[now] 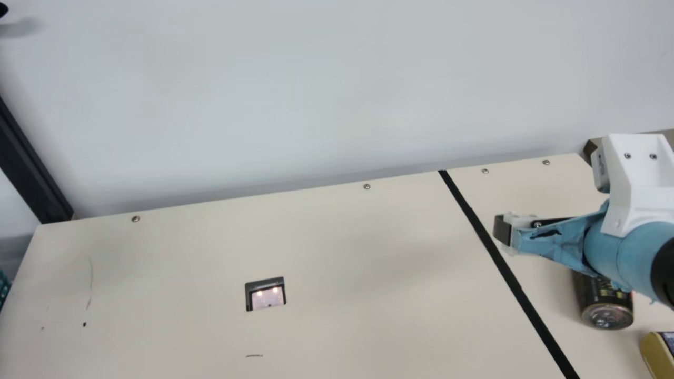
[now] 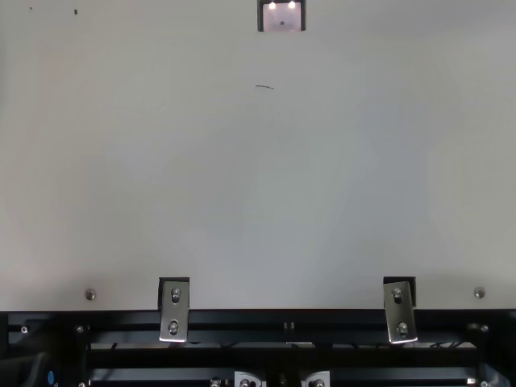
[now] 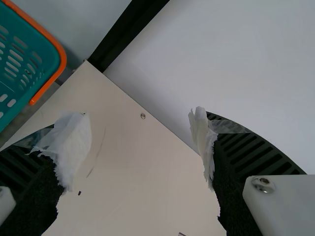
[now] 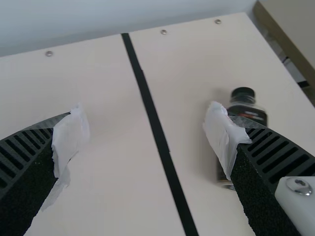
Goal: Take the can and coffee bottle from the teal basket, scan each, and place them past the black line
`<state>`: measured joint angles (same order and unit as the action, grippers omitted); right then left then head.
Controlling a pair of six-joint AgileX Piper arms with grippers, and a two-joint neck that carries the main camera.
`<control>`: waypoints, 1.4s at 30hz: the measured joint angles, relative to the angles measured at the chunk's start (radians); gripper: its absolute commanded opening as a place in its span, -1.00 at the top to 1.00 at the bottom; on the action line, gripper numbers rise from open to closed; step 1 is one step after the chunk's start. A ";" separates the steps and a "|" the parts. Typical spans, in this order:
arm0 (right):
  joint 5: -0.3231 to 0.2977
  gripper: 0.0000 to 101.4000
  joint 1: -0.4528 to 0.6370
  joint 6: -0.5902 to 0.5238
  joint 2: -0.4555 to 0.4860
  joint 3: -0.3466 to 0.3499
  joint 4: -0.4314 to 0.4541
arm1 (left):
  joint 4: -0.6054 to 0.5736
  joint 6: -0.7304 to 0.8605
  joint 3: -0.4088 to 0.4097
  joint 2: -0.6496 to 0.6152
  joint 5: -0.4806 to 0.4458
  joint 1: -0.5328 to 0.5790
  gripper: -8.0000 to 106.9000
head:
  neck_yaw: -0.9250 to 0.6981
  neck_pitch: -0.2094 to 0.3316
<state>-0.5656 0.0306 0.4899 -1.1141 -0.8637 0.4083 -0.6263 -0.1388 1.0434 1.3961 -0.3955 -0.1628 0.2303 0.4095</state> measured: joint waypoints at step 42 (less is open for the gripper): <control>-0.076 -1.00 -0.091 -0.029 0.453 0.193 -0.142 | -0.450 0.599 -0.273 -0.485 -0.132 -0.169 -0.71 | 0.000 0.000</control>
<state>-0.6419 -0.0603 0.4612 -0.6612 -0.6706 0.2665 -1.0764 0.4599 0.7703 0.9113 -0.5272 -0.3320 0.2303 0.4095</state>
